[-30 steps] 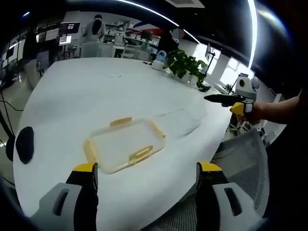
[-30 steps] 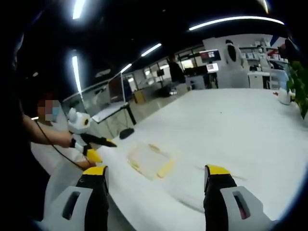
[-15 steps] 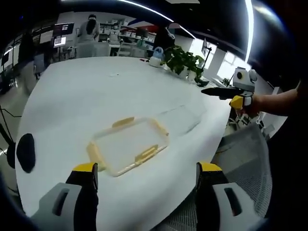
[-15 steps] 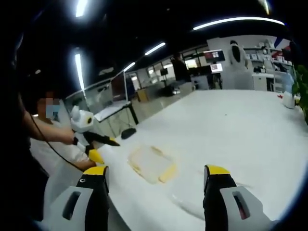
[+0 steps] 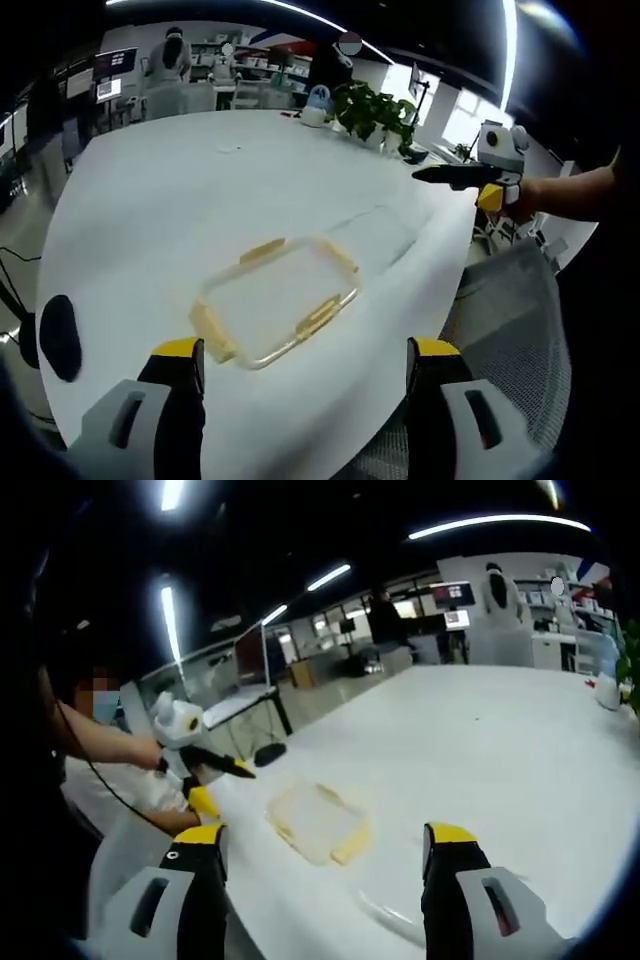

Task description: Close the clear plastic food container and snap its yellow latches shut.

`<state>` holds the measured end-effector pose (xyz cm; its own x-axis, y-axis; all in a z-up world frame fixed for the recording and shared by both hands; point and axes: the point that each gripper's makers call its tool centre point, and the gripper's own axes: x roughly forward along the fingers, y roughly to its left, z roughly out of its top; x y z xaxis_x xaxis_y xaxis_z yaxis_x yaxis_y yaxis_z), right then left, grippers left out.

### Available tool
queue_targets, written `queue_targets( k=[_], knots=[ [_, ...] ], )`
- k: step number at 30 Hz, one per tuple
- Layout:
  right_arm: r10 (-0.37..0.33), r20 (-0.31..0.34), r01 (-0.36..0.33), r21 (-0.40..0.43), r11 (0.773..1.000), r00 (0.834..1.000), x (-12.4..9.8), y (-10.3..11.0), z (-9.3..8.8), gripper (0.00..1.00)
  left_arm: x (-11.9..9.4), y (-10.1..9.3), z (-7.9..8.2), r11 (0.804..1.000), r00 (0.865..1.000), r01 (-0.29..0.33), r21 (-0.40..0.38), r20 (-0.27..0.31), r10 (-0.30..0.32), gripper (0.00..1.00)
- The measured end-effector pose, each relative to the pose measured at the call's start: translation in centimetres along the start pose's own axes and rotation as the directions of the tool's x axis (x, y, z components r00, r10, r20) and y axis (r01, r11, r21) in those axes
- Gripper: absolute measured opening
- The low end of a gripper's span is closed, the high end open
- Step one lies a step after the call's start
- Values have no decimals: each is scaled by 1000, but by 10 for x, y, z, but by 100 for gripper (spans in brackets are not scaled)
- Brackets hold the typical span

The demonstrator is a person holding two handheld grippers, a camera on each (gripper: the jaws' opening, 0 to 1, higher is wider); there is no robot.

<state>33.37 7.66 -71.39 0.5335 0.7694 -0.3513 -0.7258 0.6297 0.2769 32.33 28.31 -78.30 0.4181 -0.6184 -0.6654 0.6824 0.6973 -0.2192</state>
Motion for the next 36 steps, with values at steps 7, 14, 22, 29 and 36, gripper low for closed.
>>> queue_targets(
  k=[7,14,22,29,36],
  knots=[
    [15,-12,-15,-15,1000,1000,6,0,0,80,4,8,1,999,999,17,45,-31,-16,84],
    [23,-40,-24,-40,999,999,12,-1,-2,81,7,14,4,997,998,38,63,-47,-36,84],
    [43,-53,-46,-59,997,998,22,0,-2,81,8,20,0,992,995,61,110,-79,-53,84],
    [66,-118,-81,-121,989,991,30,0,-8,80,12,21,-4,982,990,91,165,-124,-71,84],
    [87,-154,-111,-150,983,984,39,2,-8,78,18,25,-6,977,986,105,188,-150,-77,83]
  ],
)
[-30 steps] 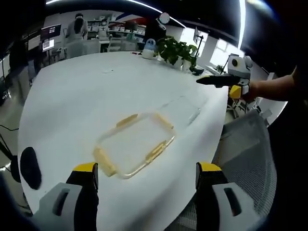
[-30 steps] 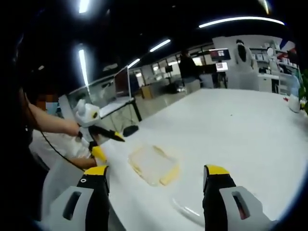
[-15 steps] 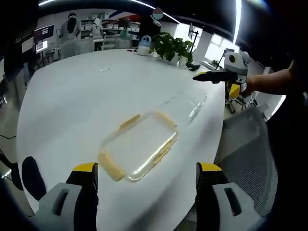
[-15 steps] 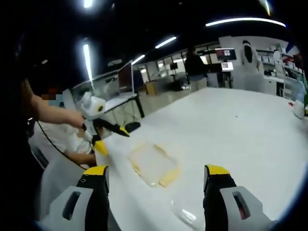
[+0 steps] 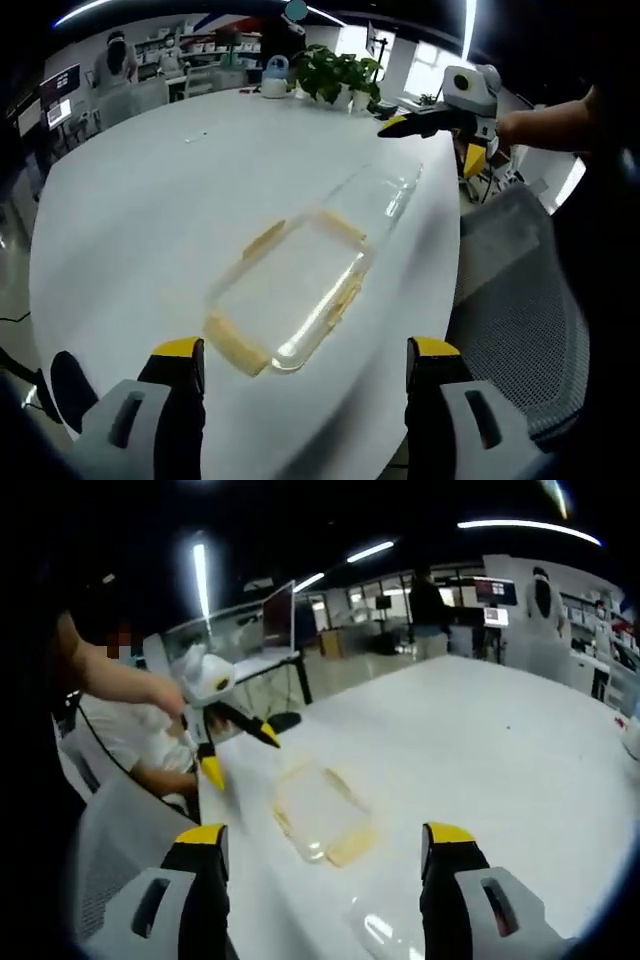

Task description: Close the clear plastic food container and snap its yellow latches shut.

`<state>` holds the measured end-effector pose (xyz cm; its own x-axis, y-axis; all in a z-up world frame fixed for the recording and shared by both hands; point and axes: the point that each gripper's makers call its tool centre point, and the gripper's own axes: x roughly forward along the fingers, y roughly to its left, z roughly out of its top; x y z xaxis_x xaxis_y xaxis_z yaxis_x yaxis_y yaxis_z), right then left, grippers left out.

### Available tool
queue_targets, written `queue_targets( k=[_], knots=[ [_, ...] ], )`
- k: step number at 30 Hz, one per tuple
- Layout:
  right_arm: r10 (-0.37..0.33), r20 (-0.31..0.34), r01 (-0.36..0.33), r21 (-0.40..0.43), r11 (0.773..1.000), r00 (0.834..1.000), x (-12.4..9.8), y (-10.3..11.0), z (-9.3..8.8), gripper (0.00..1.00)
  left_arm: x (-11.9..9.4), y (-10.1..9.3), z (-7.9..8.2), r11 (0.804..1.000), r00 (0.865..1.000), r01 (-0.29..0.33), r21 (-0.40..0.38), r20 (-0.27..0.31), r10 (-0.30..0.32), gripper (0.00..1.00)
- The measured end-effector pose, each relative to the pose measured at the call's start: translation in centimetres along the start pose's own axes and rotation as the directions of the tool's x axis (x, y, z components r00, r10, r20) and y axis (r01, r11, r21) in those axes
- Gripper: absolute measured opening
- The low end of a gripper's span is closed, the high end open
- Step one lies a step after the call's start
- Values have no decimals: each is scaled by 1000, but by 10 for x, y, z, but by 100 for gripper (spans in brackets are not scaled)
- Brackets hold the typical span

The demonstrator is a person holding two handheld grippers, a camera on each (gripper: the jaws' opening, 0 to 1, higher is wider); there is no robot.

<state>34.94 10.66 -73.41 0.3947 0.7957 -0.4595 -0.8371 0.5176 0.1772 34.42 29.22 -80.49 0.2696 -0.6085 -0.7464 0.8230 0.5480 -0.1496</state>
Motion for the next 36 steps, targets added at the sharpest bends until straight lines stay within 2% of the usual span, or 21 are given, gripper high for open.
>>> queue_targets(
  k=[19,36],
  knots=[
    [61,-97,-68,-75,995,993,18,3,-7,76,5,11,-5,997,999,22,76,-45,-18,84],
    [84,-178,-107,-122,987,980,27,5,-18,74,12,12,-18,986,991,67,155,-128,-48,84]
  ],
)
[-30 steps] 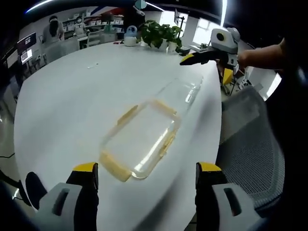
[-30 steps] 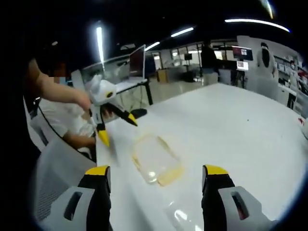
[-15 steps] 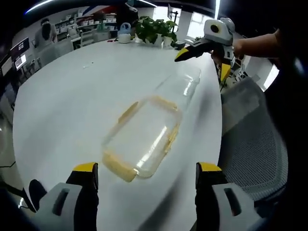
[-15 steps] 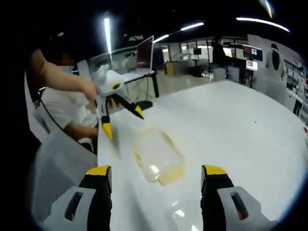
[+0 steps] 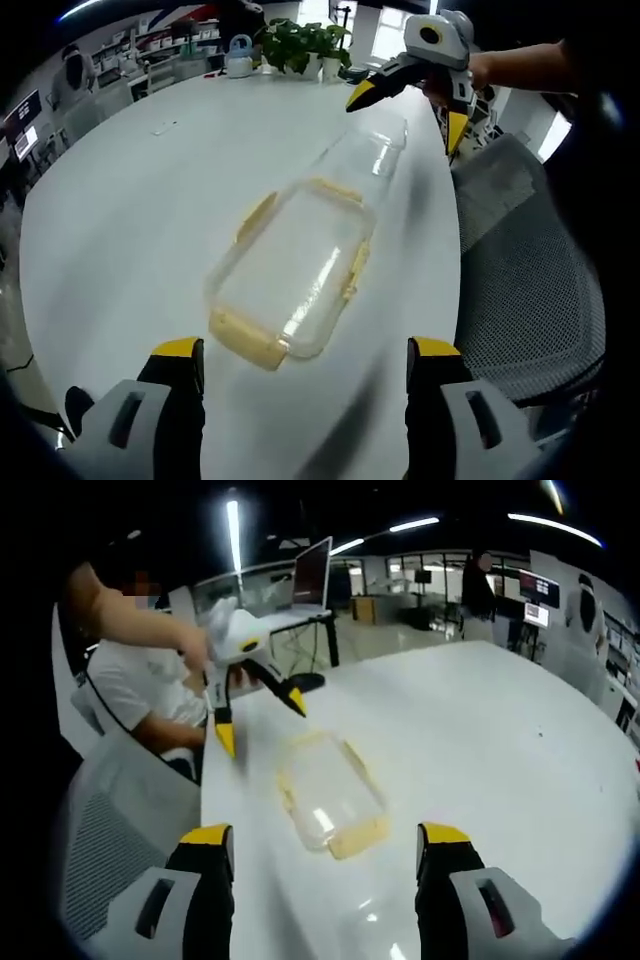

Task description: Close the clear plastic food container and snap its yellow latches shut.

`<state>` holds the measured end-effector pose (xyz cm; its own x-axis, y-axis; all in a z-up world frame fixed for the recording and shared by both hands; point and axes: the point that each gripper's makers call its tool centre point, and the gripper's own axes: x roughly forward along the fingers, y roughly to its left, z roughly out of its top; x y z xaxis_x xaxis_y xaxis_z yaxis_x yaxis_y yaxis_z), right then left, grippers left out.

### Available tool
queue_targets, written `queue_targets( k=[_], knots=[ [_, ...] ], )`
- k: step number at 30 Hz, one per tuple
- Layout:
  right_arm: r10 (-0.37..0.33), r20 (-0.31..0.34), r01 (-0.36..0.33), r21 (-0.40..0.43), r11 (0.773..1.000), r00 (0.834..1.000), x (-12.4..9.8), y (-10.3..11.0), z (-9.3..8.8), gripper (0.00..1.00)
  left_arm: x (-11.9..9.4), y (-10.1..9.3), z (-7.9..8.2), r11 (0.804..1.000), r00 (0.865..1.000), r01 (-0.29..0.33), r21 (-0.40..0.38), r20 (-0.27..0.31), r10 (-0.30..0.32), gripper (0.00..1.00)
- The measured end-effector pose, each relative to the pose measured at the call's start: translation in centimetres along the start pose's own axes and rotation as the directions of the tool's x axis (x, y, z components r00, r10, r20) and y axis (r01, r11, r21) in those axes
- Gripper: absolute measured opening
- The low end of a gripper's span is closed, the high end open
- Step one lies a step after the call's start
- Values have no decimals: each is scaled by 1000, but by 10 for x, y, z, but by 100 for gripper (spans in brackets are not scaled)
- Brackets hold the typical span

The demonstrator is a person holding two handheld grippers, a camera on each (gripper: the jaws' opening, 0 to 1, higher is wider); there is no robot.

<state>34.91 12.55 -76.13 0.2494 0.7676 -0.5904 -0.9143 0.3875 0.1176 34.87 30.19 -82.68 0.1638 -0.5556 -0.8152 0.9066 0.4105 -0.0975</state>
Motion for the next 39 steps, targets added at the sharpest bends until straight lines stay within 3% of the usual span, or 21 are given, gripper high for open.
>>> queue_targets(
  k=[15,39],
  knots=[
    [18,-69,-21,-49,999,997,10,-2,-8,73,4,7,-12,998,998,24,61,-67,-20,83],
    [34,-182,-62,-146,987,983,28,-10,-19,72,11,14,-17,985,988,62,161,-152,-37,80]
  ],
)
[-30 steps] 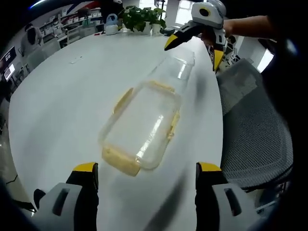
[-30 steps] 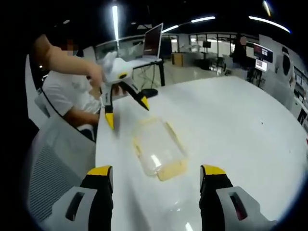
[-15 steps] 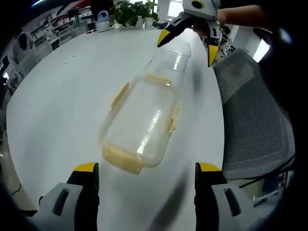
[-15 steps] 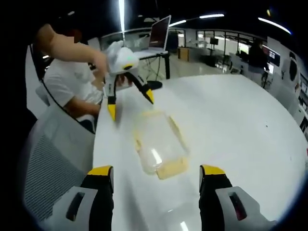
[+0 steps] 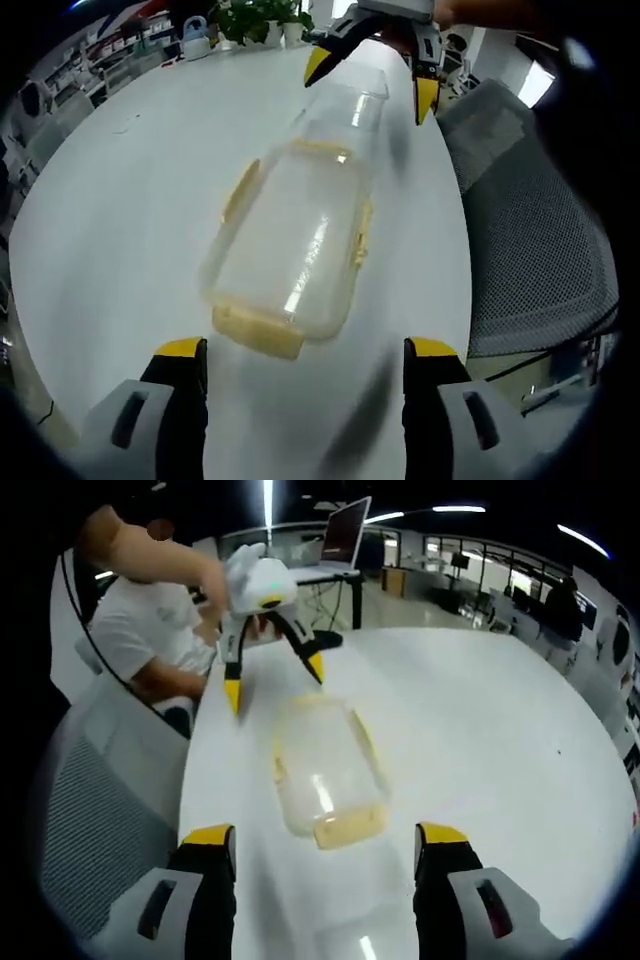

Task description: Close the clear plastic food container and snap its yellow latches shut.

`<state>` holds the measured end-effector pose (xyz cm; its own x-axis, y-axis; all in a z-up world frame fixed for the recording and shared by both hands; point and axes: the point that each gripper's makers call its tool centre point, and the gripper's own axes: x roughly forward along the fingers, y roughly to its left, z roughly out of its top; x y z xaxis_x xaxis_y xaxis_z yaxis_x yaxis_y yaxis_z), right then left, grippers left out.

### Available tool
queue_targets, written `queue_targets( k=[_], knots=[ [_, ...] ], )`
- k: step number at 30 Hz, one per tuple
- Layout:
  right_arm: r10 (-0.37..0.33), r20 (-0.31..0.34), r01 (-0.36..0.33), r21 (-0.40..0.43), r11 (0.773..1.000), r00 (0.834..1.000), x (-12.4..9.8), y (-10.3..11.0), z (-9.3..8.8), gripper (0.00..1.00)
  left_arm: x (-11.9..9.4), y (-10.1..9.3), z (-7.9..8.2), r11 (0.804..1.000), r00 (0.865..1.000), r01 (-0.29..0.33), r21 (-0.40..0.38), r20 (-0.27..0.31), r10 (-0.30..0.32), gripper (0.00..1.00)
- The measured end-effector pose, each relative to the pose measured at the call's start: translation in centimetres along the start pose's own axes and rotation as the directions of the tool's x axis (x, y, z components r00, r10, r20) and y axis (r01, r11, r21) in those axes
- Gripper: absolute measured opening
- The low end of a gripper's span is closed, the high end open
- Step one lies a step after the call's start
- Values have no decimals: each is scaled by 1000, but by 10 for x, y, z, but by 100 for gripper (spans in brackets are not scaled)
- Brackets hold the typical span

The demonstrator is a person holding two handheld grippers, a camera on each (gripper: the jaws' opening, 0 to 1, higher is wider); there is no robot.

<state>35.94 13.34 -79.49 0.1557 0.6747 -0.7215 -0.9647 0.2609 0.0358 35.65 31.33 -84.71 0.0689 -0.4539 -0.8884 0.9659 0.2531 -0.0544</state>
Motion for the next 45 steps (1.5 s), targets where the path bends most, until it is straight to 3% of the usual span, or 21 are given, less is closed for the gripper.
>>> queue_targets(
  k=[7,21,45],
  knots=[
    [22,-2,-22,-12,1000,1000,3,0,2,66,2,3,1,1000,1000,8,8,-12,-7,81],
    [36,-38,-37,-19,999,999,13,-12,-2,68,4,13,1,999,999,21,32,-37,-20,84],
    [73,-115,-84,-89,992,991,26,-11,-13,66,13,15,-2,982,992,63,179,-116,-43,82]
  ],
)
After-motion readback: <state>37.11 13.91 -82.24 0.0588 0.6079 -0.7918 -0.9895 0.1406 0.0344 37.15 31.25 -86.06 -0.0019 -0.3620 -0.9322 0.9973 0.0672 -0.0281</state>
